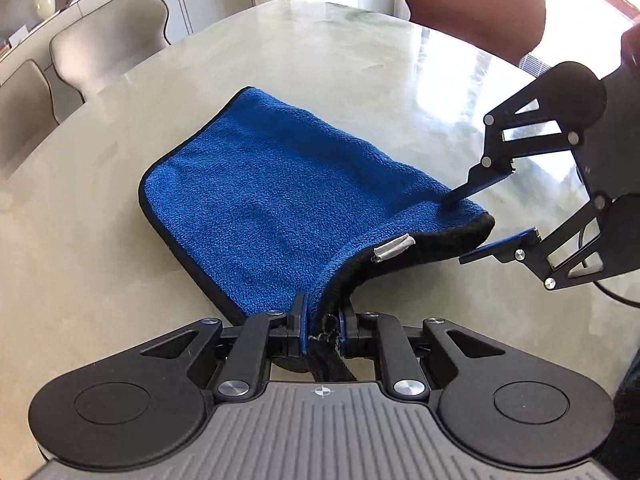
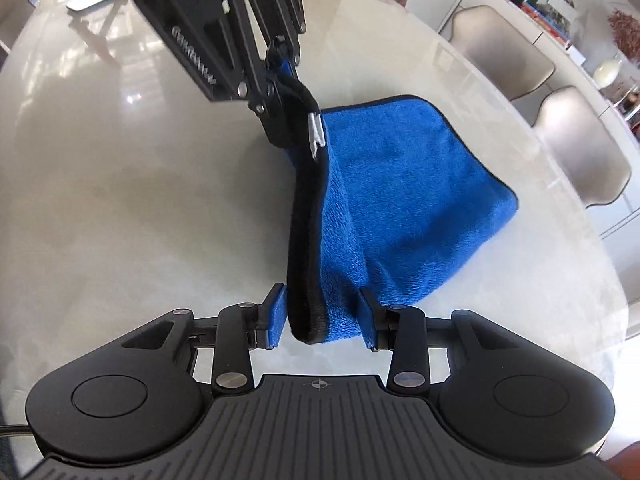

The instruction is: Fold towel

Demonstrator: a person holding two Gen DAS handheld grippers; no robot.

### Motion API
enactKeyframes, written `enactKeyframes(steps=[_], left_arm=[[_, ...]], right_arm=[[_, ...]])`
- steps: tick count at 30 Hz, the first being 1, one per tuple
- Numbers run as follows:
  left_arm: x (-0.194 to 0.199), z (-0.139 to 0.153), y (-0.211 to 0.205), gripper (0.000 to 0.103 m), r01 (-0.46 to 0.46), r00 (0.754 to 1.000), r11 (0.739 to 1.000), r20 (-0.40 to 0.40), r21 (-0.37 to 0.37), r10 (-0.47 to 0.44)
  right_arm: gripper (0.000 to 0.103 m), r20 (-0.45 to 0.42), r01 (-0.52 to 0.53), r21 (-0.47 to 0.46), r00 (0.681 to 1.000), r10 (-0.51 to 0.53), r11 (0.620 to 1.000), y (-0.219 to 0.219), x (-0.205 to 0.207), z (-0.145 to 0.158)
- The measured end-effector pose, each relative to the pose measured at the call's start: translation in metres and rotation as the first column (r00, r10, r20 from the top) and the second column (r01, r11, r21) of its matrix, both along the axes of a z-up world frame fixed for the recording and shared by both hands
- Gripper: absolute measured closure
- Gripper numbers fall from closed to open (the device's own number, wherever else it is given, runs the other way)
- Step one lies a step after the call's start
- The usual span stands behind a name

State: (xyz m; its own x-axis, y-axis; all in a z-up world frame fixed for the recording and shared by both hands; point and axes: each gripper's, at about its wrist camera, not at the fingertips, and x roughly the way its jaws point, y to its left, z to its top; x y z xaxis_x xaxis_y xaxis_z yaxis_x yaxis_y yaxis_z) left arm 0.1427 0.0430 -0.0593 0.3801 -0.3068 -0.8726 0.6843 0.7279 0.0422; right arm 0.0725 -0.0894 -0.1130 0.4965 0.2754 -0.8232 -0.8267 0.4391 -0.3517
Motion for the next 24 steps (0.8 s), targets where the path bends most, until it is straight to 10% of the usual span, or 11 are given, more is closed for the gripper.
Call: enactKeyframes(steps=[6,24], left_arm=[[-0.002,0.005,0.0,0.09,-0.001,1.0,1.0,0.008,0.014,0.001],[0.073,0.023,-0.001,0.089,0.038,0.993,0.992,0.108,0.123,-0.052]], right_arm=[[0.087,0.018,0.033,0.019,0.999,-0.033,0.999,-0.001,0.007,0.001],[0.088,-0.064,0.15,0.182,0.988,-0.141,0.972,-0.017,0.132,0.053]])
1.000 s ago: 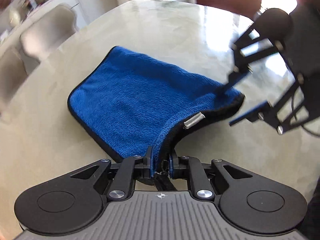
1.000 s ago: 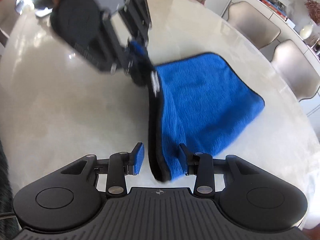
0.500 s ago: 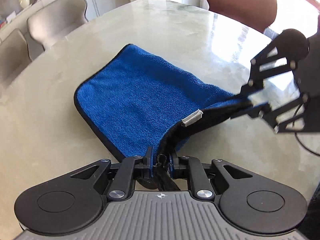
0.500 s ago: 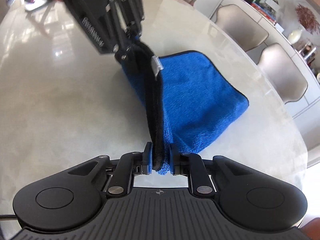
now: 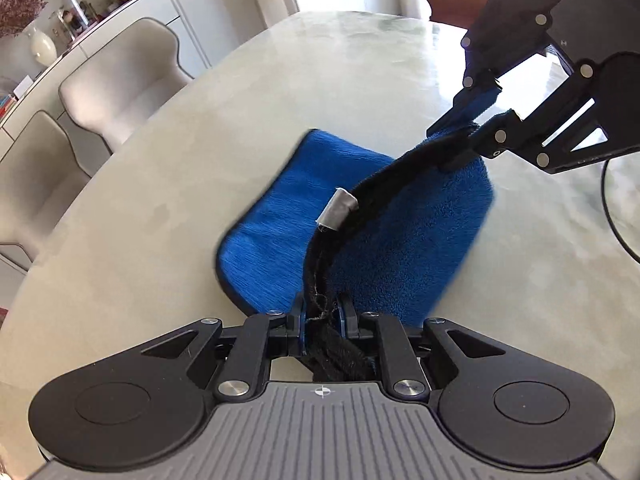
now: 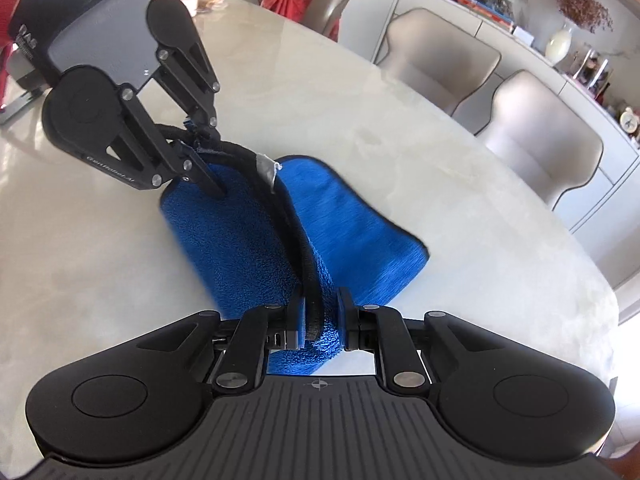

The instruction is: Fold towel

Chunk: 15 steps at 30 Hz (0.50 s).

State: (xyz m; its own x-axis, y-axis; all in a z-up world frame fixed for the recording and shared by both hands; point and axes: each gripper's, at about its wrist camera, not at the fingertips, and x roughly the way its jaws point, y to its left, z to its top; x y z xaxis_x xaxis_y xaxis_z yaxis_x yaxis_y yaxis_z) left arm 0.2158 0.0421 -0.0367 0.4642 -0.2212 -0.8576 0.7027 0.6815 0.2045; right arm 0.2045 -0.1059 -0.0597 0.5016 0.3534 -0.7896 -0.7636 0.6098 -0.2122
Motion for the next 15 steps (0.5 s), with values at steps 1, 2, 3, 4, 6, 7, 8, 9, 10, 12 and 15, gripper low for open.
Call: enactKeyframes(steps=[1,2,3,4,6,7,8,9,10,12,15], left_arm=[[0.007,-0.001,0.001,0.089,-0.007,1.0,1.0,-0.008,-0.004,0.007],[0.015,-0.003,0.002,0.089,-0.016,1.0,1.0,-0.017,-0.009,0.016],[0.021,-0.005,0.002,0.089,-0.023,0.999,1.0,-0.023,-0.011,0.023],[0.026,-0.007,0.003,0.089,-0.03,0.999,0.999,-0.03,-0.012,0.029],[0.039,-0.013,0.004,0.089,-0.041,0.998,0.999,-0.046,-0.012,0.041],[0.044,-0.017,0.004,0.089,-0.045,0.997,0.999,-0.055,-0.01,0.044],[0.049,-0.02,0.004,0.089,-0.045,0.997,0.999,-0.063,-0.007,0.045],[0.052,-0.021,0.004,0.089,-0.045,0.997,0.999,-0.067,-0.005,0.045],[0.054,-0.022,0.004,0.089,-0.046,0.996,0.999,-0.07,-0.004,0.046],[0.061,-0.025,0.004,0.087,-0.048,0.996,0.999,-0.08,-0.001,0.048],[0.067,-0.025,0.008,0.085,-0.064,0.994,0.998,-0.092,-0.017,0.062]], right_arm=[[0.088,-0.02,0.006,0.007,1.0,-0.006,1.0,-0.001,0.01,0.0],[0.088,-0.043,0.012,0.011,0.999,-0.011,1.0,-0.002,0.022,-0.001],[0.088,-0.054,0.016,0.012,0.998,-0.015,1.0,-0.002,0.029,-0.002],[0.088,-0.07,0.019,0.013,0.997,-0.018,1.0,-0.003,0.036,-0.003],[0.088,-0.105,0.026,0.02,0.994,-0.024,0.999,-0.005,0.052,-0.007],[0.088,-0.117,0.028,0.022,0.993,-0.025,0.999,-0.006,0.058,-0.009],[0.088,-0.133,0.027,0.021,0.991,-0.024,0.999,-0.005,0.065,-0.013],[0.088,-0.14,0.026,0.018,0.99,-0.023,0.999,-0.005,0.07,-0.016],[0.088,-0.146,0.026,0.016,0.989,-0.023,1.0,-0.005,0.073,-0.018],[0.087,-0.161,0.029,0.016,0.987,-0.026,0.999,-0.005,0.082,-0.024],[0.085,-0.18,0.039,0.031,0.983,-0.033,0.999,-0.007,0.09,-0.026]])
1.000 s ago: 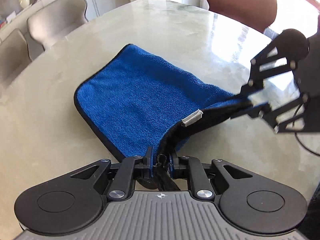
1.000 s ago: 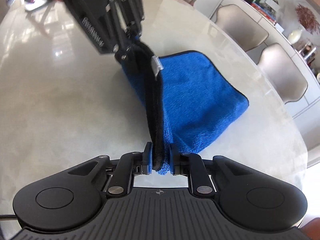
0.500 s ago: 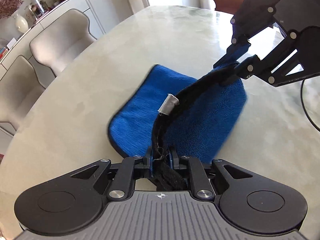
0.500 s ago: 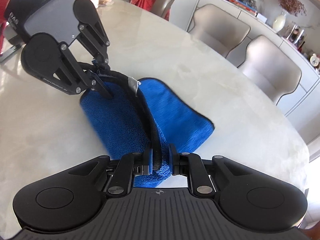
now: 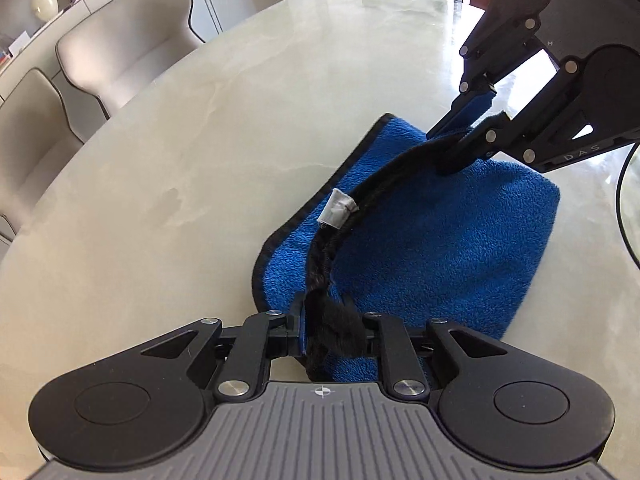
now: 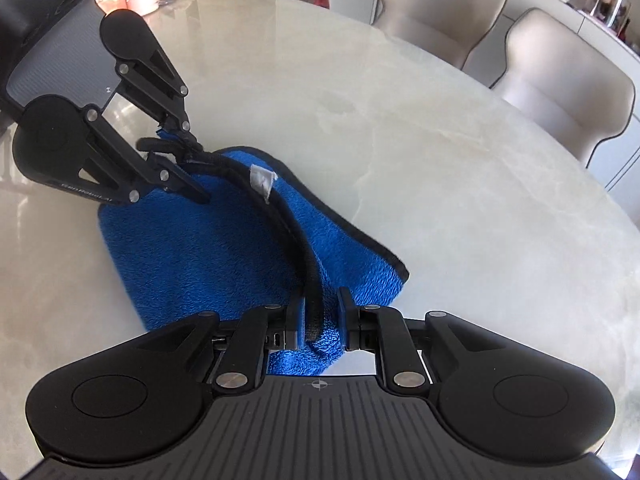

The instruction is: Fold towel

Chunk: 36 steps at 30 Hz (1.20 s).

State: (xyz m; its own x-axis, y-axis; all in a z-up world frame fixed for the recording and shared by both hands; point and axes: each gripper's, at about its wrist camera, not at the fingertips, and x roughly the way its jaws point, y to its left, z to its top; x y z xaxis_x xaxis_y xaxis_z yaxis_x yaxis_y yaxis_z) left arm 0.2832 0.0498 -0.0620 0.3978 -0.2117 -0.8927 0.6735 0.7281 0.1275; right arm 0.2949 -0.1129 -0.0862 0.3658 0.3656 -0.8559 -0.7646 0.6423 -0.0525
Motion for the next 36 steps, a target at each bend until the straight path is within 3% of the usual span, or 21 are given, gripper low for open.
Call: enactKeyframes(steps=[2,4,7,9,15,20,21,23,24,29,36], left_arm=[[0.004,0.001,0.004,0.084,-0.023,1.0,1.0,-0.008,-0.019,0.023],[0.003,0.002,0.008,0.082,-0.04,0.999,0.999,-0.008,-0.036,0.039],[-0.001,0.002,0.013,0.081,-0.055,0.998,0.997,-0.005,-0.059,0.055],[-0.004,0.002,0.015,0.081,-0.064,0.998,0.995,-0.002,-0.072,0.064],[-0.007,0.003,0.02,0.08,-0.086,0.996,0.99,-0.021,-0.107,0.084],[-0.006,0.001,0.023,0.08,-0.08,0.997,0.99,-0.024,-0.117,0.077],[-0.007,0.0,0.023,0.081,-0.074,0.997,0.991,-0.022,-0.115,0.072],[-0.01,0.0,0.024,0.087,-0.064,0.998,0.991,-0.02,-0.115,0.062],[-0.007,0.001,0.022,0.092,-0.06,0.998,0.992,-0.019,-0.114,0.058],[-0.003,0.006,0.016,0.094,-0.07,0.997,0.992,-0.017,-0.105,0.069],[0.012,0.014,0.022,0.094,-0.151,0.988,0.979,0.009,-0.137,0.153]], right_arm=[[0.079,-0.002,0.021,0.03,1.0,-0.021,0.999,-0.004,0.004,0.001],[0.061,-0.009,0.046,0.074,0.999,-0.045,0.996,-0.01,0.007,0.003],[0.056,-0.031,0.059,0.155,0.998,-0.055,0.986,-0.02,0.007,0.007],[0.056,-0.05,0.048,0.191,0.998,-0.039,0.98,-0.026,0.007,0.007],[0.056,-0.014,0.077,0.129,0.997,-0.076,0.989,-0.023,0.026,-0.004],[0.056,-0.077,0.118,0.216,0.992,-0.104,0.969,-0.032,0.032,-0.01],[0.059,-0.079,0.113,0.231,0.992,-0.097,0.966,-0.033,0.031,-0.01],[0.075,-0.069,0.115,0.226,0.992,-0.102,0.967,-0.031,0.03,-0.009],[0.089,-0.065,0.116,0.221,0.992,-0.104,0.968,-0.03,0.03,-0.009],[0.091,-0.05,0.112,0.23,0.993,-0.104,0.967,-0.03,0.031,-0.003],[0.091,-0.021,0.121,0.215,0.993,-0.119,0.969,-0.027,0.045,0.001]])
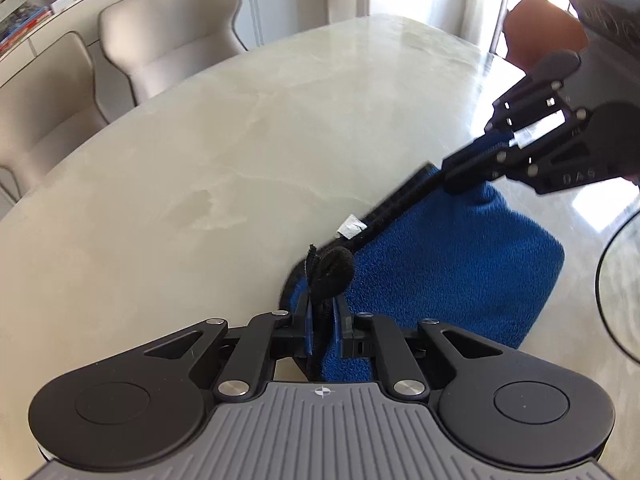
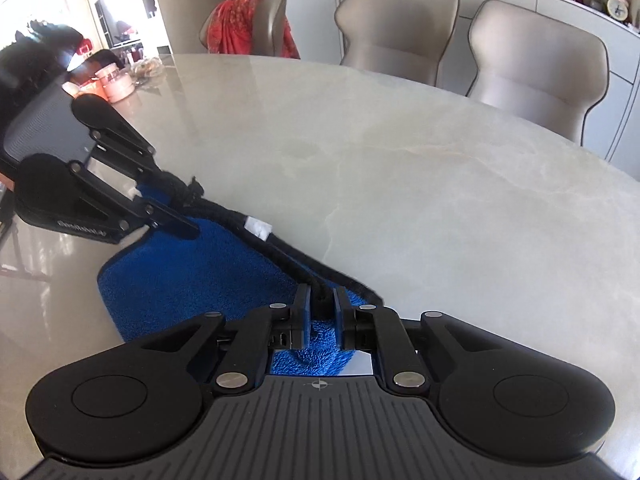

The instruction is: Fold towel

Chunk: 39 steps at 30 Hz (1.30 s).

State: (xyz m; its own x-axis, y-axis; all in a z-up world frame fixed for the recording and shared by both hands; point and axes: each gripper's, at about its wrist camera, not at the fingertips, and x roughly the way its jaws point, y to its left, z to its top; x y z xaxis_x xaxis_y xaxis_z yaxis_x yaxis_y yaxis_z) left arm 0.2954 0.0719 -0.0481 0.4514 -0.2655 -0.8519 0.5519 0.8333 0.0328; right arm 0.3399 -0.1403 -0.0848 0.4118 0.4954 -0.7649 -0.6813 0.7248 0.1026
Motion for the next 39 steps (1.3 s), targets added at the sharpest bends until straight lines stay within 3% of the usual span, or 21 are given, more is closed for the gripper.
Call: enactKeyframes(steps=[6,8,10,16,20,26,27,31,34,39], left_arm=[[0.007,-0.008,-0.002,0.091,-0.023,0.999,1.0,-0.023,0.014,0.023],[0.009,-0.012,0.001,0.085,-0.054,0.998,0.999,-0.028,0.007,0.054],[0.014,-0.013,0.006,0.07,-0.083,0.996,0.997,-0.026,-0.001,0.083],[-0.003,0.001,0.018,0.055,-0.095,0.988,0.995,0.121,0.017,0.093],[-0.009,0.003,0.019,0.055,-0.044,0.99,0.999,0.133,0.006,0.043],[-0.009,-0.004,0.002,0.055,0.029,0.995,1.0,0.095,0.001,-0.029],[-0.008,-0.005,0.001,0.057,0.034,0.995,0.999,0.092,0.002,-0.034],[-0.002,-0.009,-0.004,0.083,0.034,0.997,0.999,0.073,0.033,-0.037],[0.002,-0.01,-0.001,0.095,0.015,0.998,0.999,0.062,0.036,-0.017],[0.011,-0.004,0.006,0.101,-0.032,0.997,0.999,0.066,-0.008,0.032]], right_arm=[[0.091,-0.024,0.007,-0.011,1.0,-0.007,1.0,0.005,0.014,-0.01],[0.09,-0.03,0.011,-0.014,0.999,-0.012,1.0,0.006,0.017,-0.013],[0.089,-0.043,0.017,-0.016,0.999,-0.018,1.0,0.007,0.019,-0.016],[0.085,-0.016,0.034,-0.012,0.999,-0.034,0.999,0.003,0.011,-0.017],[0.077,0.07,0.05,-0.015,0.996,-0.049,0.999,0.002,-0.003,-0.008],[0.069,0.073,0.11,0.014,0.991,-0.11,0.994,-0.005,-0.009,-0.008],[0.069,0.072,0.11,0.013,0.991,-0.111,0.994,-0.005,-0.01,-0.009],[0.069,0.071,0.106,0.017,0.992,-0.107,0.994,-0.007,-0.016,-0.011],[0.069,0.073,0.107,0.021,0.991,-0.108,0.994,-0.009,-0.022,-0.011],[0.069,0.059,0.12,0.049,0.991,-0.123,0.992,-0.01,-0.024,-0.013]])
